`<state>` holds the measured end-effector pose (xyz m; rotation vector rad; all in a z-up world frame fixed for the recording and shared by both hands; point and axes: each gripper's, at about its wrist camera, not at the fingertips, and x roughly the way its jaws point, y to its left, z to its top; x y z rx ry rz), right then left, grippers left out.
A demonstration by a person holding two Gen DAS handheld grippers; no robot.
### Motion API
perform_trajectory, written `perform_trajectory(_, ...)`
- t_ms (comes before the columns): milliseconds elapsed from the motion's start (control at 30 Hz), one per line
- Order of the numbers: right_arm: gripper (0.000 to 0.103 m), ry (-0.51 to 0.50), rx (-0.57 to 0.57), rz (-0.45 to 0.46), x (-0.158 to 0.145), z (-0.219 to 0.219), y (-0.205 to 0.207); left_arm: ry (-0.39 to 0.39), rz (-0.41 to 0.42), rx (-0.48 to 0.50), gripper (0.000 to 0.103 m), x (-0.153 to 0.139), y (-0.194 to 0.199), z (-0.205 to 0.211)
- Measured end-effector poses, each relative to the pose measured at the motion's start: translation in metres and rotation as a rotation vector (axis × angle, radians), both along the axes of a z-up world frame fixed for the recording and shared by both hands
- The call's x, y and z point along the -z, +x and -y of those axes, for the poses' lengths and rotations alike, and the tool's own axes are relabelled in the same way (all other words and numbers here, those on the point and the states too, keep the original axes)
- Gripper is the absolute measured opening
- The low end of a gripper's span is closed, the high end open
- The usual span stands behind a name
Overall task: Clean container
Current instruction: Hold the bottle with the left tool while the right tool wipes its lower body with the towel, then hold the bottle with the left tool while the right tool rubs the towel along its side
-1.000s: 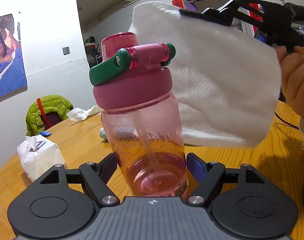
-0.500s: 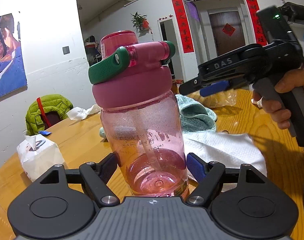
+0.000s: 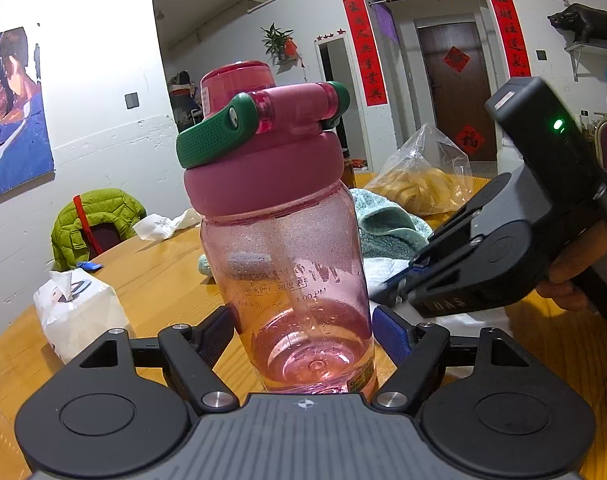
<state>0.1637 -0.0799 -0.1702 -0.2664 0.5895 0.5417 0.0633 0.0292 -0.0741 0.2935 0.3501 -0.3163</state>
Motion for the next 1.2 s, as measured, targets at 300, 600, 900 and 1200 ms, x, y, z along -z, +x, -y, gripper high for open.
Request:
perform_trajectory(300, 0.002, 0.759, -0.144, -0.111, -0.008, 0.075, 0.002, 0.002, 0.001, -0.001, 0.075, 0.001, 0.001, 0.000)
perform_trajectory(600, 0.004, 1.400, -0.256, -0.330, -0.005, 0.134, 0.014, 0.006, -0.002, -0.003, 0.075, 0.002, 0.003, 0.001)
perform_trajectory(900, 0.006, 0.887, -0.060, -0.367, 0.010, 0.081, 0.016, 0.011, 0.001, -0.008, 0.075, 0.004, 0.004, 0.003)
perform_trajectory(1200, 0.006, 0.535, 0.008, -0.204, -0.007, 0.041, 0.002, 0.013, 0.002, -0.011, 0.075, 0.004, 0.004, 0.004)
